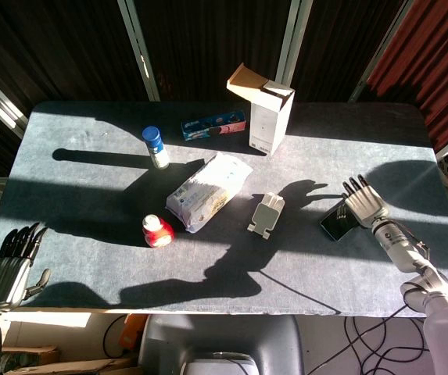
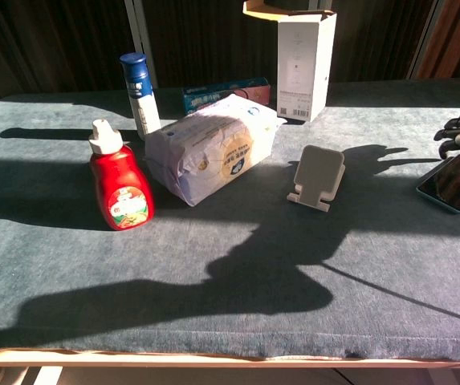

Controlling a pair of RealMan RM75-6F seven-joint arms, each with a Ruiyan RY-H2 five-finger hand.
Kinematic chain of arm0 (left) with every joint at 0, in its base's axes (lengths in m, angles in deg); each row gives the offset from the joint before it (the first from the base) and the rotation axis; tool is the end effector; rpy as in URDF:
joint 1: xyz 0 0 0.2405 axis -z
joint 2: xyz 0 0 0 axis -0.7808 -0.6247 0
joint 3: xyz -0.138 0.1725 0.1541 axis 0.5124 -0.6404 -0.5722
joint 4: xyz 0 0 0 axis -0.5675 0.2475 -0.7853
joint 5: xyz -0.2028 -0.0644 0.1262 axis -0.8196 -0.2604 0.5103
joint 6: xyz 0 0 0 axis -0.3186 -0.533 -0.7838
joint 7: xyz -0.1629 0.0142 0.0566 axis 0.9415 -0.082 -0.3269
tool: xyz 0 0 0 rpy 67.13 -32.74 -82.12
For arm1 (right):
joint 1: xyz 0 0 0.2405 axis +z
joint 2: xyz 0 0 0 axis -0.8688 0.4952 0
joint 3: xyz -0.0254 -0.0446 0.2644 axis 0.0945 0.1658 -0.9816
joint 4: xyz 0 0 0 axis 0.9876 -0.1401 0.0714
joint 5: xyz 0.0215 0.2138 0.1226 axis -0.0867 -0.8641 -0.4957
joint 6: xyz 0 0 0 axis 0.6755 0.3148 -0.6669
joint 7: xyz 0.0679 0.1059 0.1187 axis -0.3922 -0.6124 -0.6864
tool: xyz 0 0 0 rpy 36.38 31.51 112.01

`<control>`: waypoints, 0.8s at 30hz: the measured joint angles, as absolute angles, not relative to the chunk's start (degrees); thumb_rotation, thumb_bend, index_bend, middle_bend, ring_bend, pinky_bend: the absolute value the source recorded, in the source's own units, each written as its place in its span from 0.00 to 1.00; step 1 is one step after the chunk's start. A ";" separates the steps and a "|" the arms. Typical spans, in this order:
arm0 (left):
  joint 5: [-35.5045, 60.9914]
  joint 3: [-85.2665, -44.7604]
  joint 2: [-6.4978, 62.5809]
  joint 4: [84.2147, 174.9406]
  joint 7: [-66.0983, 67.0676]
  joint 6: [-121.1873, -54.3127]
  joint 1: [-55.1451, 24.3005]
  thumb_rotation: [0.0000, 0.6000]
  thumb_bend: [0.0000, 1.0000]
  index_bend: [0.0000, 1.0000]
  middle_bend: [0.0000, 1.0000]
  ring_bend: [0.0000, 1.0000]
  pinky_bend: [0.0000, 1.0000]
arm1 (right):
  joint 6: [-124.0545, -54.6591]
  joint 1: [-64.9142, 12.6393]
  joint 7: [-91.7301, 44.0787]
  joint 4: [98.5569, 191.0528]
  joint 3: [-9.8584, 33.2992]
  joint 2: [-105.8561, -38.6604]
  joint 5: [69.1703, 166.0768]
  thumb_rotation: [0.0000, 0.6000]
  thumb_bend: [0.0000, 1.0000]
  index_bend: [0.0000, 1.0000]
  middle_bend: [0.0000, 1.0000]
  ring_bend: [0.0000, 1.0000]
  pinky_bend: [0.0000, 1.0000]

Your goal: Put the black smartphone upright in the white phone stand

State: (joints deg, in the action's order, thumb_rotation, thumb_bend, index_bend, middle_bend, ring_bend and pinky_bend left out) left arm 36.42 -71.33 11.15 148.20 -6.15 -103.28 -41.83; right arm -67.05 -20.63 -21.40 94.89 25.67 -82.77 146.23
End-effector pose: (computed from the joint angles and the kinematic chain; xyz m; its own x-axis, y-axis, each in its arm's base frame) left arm -0.3304 0.2365 0.1033 0.4941 0.0731 0.8664 0.8690 -0.0726 -0.4894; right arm -0.3941 -0.4628 0.0352 0.9516 -0.1984 0.2347 -0.2944 -0.3688 0.8817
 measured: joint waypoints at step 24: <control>37.16 -71.60 10.92 148.17 -5.35 -103.92 -41.97 1.00 0.37 0.00 0.00 0.00 0.00 | -73.76 -23.37 -20.48 100.37 27.53 -80.88 147.75 1.00 0.36 0.75 0.35 0.20 0.31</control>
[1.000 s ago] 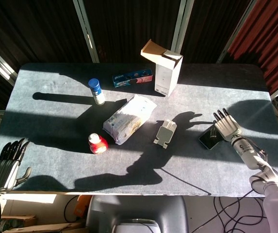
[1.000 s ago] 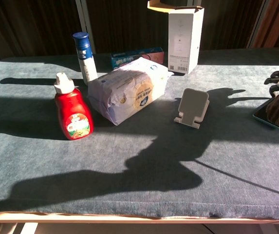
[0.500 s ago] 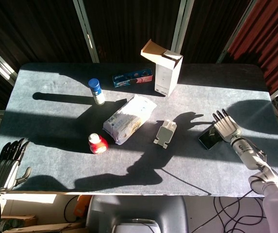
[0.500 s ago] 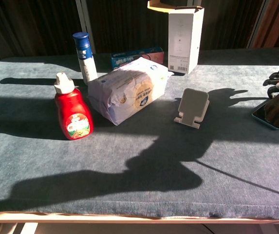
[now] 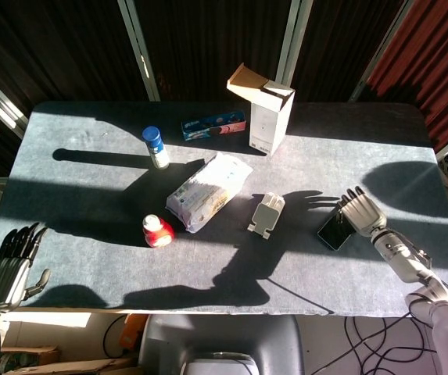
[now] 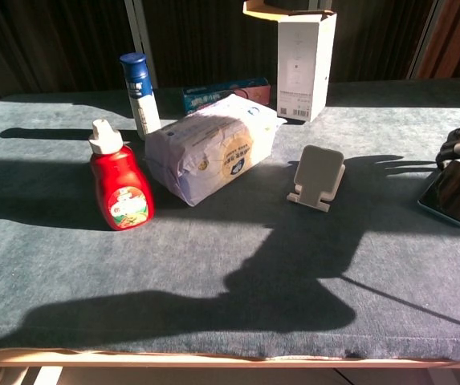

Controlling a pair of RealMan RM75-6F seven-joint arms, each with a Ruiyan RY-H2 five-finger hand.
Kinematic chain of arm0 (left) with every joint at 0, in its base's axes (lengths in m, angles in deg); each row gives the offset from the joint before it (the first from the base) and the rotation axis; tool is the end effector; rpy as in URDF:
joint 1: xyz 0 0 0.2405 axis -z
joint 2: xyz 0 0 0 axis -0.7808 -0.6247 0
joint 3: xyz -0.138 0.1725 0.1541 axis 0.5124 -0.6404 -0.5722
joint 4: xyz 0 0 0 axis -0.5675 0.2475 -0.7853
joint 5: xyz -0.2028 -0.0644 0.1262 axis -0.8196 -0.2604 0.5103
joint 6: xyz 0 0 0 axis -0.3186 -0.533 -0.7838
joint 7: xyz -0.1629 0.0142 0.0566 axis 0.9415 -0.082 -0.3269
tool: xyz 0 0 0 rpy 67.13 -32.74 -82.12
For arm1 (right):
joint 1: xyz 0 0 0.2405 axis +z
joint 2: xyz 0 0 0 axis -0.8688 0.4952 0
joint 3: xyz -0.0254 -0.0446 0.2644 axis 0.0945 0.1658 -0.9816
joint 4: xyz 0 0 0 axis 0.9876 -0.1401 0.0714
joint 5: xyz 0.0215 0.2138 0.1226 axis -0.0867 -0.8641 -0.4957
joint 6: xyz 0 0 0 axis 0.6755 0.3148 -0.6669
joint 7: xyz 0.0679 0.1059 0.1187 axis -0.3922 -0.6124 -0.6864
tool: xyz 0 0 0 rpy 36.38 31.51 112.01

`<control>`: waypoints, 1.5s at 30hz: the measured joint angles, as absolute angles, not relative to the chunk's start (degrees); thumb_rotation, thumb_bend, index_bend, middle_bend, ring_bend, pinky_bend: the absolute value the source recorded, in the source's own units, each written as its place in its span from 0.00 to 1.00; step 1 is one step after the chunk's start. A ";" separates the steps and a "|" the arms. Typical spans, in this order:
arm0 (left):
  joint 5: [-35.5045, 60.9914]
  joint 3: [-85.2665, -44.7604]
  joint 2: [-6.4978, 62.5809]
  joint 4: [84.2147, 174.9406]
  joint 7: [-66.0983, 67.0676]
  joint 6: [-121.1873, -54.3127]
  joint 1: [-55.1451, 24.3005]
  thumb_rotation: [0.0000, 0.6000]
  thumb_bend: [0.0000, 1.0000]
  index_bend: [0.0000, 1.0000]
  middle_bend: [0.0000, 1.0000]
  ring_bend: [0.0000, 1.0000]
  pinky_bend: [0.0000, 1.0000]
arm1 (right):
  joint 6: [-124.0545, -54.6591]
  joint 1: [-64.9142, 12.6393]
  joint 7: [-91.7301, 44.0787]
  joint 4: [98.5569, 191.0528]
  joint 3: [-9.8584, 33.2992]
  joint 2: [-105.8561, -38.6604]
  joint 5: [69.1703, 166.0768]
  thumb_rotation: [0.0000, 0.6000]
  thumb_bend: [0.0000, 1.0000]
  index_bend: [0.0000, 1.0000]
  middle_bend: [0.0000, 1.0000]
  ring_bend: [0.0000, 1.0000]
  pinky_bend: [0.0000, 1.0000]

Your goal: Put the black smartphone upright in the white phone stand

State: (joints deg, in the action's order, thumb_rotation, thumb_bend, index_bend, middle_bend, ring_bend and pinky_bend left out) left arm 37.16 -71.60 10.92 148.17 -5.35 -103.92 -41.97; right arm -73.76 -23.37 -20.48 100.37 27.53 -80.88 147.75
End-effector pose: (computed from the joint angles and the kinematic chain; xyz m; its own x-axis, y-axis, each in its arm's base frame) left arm -0.3294 0.2346 0.1050 0.4876 0.0667 0.8705 0.8722 -0.0810 -0.4824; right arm -0.3917 -0.4329 0.0235 0.9513 -0.1462 0.2715 -0.3083 -0.4285 0.8493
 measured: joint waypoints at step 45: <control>37.69 -71.72 10.77 148.17 -5.08 -104.61 -42.20 1.00 0.37 0.00 0.00 0.00 0.00 | -84.83 -28.37 -43.33 104.45 26.49 -79.02 147.29 1.00 0.36 0.97 0.64 0.57 0.63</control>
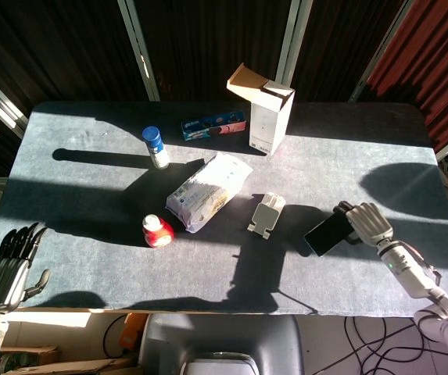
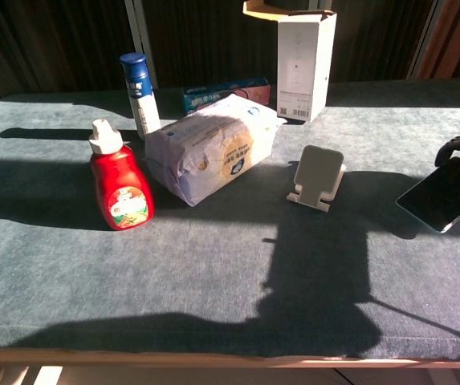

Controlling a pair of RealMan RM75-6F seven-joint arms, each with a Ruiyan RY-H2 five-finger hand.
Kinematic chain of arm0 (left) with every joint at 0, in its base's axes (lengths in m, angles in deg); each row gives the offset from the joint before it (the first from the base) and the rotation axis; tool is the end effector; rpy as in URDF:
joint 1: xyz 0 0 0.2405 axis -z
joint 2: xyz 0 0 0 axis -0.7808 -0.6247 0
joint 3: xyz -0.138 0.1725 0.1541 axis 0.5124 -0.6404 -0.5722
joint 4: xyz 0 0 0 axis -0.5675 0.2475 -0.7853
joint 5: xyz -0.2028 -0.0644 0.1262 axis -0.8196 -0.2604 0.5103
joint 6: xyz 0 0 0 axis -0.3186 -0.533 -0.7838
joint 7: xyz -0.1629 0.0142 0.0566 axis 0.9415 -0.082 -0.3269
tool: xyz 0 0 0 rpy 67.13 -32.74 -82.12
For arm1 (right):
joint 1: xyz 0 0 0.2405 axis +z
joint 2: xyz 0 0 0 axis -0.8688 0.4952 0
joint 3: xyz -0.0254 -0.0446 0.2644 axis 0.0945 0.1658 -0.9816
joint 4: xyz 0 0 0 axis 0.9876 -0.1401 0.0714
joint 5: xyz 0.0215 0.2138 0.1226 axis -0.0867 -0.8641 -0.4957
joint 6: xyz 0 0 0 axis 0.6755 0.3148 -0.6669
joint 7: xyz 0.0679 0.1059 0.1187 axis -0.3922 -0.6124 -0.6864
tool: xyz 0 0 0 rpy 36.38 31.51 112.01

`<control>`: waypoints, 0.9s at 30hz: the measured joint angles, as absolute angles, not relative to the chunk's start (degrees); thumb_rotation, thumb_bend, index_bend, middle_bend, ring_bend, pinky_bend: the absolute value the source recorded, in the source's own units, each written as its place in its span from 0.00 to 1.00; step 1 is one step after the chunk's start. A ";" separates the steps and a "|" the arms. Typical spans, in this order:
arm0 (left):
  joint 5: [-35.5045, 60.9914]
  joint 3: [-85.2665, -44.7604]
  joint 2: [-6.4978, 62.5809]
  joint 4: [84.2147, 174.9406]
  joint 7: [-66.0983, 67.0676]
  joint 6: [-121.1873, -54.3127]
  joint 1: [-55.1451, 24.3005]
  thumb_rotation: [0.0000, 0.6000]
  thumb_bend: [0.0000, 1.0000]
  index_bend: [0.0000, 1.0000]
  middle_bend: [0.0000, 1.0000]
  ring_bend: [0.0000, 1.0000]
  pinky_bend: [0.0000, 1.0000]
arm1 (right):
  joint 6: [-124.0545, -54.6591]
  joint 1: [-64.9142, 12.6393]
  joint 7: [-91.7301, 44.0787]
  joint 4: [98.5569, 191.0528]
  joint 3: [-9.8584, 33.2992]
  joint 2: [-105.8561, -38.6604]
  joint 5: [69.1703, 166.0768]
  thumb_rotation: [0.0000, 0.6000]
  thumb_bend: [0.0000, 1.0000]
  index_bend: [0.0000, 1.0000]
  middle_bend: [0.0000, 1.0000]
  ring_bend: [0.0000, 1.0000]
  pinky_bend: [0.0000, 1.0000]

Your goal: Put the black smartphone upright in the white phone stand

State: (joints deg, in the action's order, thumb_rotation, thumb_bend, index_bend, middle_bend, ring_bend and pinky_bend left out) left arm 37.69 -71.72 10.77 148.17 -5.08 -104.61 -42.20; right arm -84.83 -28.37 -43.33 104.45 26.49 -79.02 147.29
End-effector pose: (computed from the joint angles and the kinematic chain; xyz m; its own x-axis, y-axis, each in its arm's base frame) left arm -0.3287 0.2329 0.1069 0.4865 0.0577 0.8718 0.8725 -0.0850 -0.4812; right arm -0.3908 -0.4007 0.0364 0.6943 -0.2097 0.6884 -0.7126 -0.3341 0.6169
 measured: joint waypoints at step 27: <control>38.74 -71.92 10.21 148.05 -3.24 -105.68 -42.63 1.00 0.37 0.00 0.00 0.00 0.00 | -94.41 -25.44 -5.55 125.40 21.68 -66.59 149.74 1.00 0.36 0.97 0.65 0.57 0.63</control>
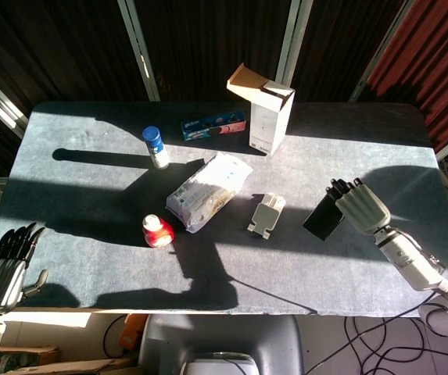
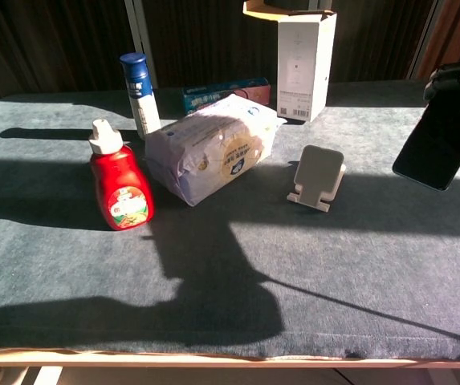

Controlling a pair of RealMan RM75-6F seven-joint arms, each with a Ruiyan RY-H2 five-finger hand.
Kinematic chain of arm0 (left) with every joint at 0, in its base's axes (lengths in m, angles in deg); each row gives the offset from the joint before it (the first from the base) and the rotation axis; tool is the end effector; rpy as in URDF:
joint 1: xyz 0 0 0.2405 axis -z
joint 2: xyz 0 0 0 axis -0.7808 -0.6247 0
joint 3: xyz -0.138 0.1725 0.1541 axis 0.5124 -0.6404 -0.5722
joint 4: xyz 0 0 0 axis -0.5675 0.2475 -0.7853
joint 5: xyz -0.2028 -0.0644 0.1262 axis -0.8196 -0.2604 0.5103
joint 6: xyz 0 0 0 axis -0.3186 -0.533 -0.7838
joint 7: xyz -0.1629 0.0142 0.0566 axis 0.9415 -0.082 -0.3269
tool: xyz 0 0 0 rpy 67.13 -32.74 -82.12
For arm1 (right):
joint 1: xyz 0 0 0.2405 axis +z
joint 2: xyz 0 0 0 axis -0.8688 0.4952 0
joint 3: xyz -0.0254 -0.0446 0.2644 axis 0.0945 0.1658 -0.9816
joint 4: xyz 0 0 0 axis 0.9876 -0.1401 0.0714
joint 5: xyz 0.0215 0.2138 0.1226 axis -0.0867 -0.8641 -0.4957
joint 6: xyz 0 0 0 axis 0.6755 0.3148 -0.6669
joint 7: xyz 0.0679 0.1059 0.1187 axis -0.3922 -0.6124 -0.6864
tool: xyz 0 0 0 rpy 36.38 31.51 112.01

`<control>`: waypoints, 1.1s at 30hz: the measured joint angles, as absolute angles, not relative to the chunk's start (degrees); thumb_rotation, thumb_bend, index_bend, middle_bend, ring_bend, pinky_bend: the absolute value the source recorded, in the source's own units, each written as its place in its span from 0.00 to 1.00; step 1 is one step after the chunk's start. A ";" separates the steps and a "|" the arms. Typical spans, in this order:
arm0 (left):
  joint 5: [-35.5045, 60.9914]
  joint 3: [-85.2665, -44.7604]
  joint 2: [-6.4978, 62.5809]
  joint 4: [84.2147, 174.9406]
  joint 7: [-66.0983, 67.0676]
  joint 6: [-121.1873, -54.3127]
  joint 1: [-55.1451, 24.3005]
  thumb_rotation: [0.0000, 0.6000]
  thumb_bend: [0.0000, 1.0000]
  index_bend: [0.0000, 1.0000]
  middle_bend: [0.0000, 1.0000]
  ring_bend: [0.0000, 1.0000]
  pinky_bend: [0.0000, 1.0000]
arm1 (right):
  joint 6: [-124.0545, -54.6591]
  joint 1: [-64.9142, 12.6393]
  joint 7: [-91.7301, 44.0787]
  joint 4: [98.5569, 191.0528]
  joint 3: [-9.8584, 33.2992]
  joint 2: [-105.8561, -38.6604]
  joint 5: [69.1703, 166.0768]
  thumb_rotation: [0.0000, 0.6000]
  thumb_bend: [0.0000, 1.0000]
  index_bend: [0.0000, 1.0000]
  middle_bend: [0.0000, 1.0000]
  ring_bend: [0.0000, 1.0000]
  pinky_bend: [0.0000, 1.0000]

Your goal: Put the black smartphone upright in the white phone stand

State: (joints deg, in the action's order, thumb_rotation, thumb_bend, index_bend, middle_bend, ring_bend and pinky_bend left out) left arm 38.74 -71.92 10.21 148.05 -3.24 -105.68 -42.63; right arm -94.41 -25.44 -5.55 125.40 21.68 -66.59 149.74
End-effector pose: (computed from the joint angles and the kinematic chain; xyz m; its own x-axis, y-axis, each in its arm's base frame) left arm -0.3285 0.2297 0.1119 0.4698 0.0456 0.8816 0.8807 -0.0925 -0.4645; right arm -0.3021 -0.4084 0.0799 0.8962 0.2421 0.3717 -0.2570 -0.3994 0.8800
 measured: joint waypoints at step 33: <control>41.21 -72.40 8.50 147.22 1.97 -109.89 -44.91 1.00 0.37 0.00 0.00 0.00 0.00 | -75.33 -10.09 50.28 150.12 13.42 -67.25 140.02 1.00 0.36 0.97 0.65 0.60 0.64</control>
